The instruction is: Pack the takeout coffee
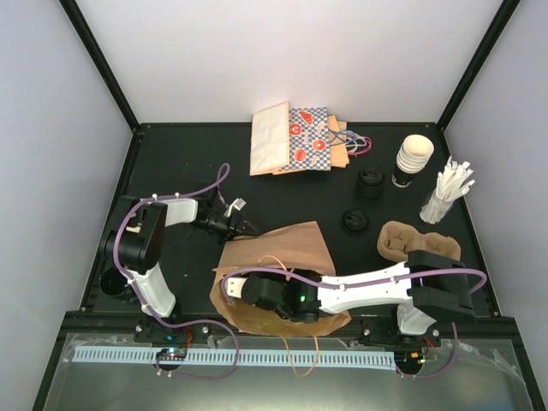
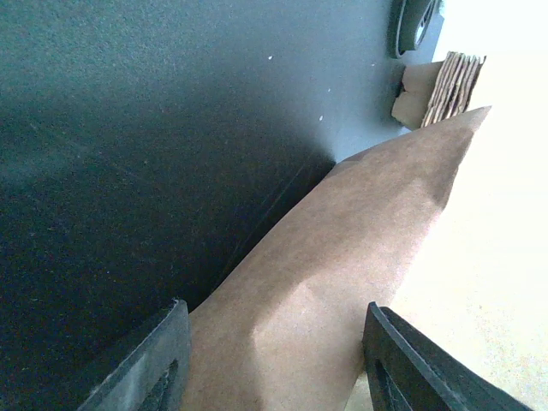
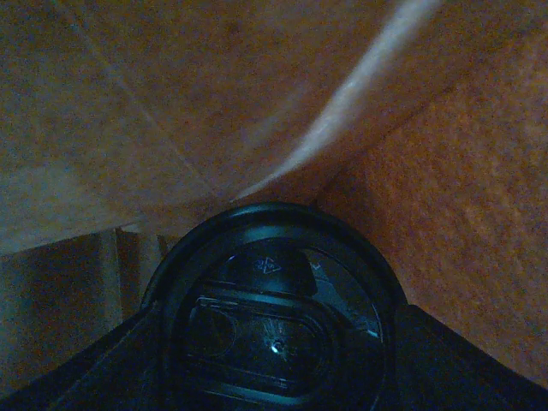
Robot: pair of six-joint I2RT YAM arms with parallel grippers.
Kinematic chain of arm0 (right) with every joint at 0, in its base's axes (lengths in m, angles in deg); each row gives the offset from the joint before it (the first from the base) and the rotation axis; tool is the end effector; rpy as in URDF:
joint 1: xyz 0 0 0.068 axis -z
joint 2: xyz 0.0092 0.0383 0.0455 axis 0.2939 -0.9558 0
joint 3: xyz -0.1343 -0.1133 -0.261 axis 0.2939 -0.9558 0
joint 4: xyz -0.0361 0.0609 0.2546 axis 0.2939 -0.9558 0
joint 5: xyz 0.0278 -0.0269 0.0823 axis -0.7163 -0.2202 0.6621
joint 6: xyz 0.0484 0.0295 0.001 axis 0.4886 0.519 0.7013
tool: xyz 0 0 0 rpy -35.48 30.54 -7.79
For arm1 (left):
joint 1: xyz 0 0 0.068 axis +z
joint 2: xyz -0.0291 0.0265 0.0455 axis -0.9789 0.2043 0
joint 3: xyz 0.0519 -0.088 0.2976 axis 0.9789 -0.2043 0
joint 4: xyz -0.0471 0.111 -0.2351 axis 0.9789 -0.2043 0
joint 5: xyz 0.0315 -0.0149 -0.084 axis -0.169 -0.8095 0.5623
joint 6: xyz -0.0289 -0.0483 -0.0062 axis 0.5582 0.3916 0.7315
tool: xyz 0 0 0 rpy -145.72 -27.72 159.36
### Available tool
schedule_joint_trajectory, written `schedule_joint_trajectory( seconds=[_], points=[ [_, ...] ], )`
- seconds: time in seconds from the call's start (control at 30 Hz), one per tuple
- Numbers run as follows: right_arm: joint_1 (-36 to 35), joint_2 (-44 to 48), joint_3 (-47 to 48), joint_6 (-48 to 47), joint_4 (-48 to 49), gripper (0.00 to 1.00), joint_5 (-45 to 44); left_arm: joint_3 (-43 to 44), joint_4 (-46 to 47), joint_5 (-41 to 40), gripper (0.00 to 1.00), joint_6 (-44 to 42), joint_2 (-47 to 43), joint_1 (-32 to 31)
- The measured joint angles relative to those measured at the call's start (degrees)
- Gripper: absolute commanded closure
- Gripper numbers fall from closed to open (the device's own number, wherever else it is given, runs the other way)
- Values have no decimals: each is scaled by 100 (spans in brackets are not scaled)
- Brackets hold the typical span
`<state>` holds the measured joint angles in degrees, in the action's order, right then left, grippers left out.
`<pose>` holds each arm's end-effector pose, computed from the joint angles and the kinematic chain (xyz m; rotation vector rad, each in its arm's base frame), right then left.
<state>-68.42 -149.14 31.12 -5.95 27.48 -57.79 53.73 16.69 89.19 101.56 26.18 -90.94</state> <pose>0.0502 0.3331 0.2448 -1.6044 1.4138 -0.1776 0.2813 -0.0992 0.1597 0.0322 -2.5780 1.5299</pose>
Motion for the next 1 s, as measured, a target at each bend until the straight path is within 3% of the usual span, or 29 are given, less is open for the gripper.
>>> schedule_joint_trajectory(
  seconds=[0.6,1.0],
  points=[
    [-280,-459,-269,-511,957,61,-656,190,-229,44,44,-326,96,-55],
    [-372,-616,-234,-546,1016,59,-791,190,-254,79,43,-391,96,-74]
  ],
)
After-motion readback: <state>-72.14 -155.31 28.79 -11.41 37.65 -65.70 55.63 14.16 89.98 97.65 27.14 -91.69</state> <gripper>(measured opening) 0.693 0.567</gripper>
